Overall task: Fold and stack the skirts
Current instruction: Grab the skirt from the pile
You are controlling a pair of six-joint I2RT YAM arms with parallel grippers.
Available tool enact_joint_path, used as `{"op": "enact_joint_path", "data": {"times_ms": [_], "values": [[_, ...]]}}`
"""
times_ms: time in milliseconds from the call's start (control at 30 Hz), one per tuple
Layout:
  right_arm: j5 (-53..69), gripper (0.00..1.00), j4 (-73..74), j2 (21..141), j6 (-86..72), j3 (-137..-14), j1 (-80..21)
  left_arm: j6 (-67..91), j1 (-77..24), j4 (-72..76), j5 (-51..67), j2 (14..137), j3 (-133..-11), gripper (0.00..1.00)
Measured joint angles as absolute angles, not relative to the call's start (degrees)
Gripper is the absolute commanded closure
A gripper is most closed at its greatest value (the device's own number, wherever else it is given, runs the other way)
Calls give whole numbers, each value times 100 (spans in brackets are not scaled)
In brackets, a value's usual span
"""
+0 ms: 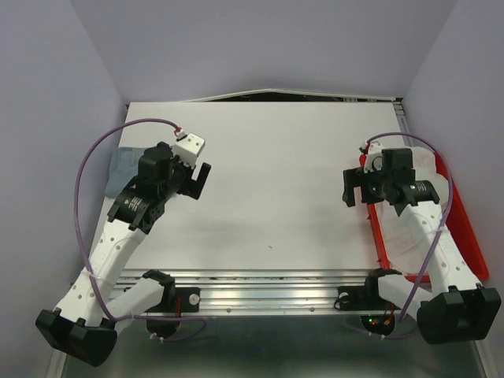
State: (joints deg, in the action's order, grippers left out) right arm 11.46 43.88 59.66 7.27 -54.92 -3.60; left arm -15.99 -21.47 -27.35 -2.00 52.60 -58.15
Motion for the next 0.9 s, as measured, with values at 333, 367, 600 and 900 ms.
{"op": "enact_joint_path", "data": {"times_ms": [333,367,600,900], "values": [[-154,0,4831,6160,1011,-6038,-91,-1680,-2147,-2681,408,5413,-6143,2],[-154,0,4866,6285,1087,-6189,64,-1697,-2147,-2685,436,5478,-6191,2],[445,15,5089,7671,1798,-7548,2016,-1785,-2145,-2650,628,6084,-6683,2],[917,52,5310,8635,2919,-8128,3496,-1793,-2147,-2635,873,6206,-6729,2]]}}
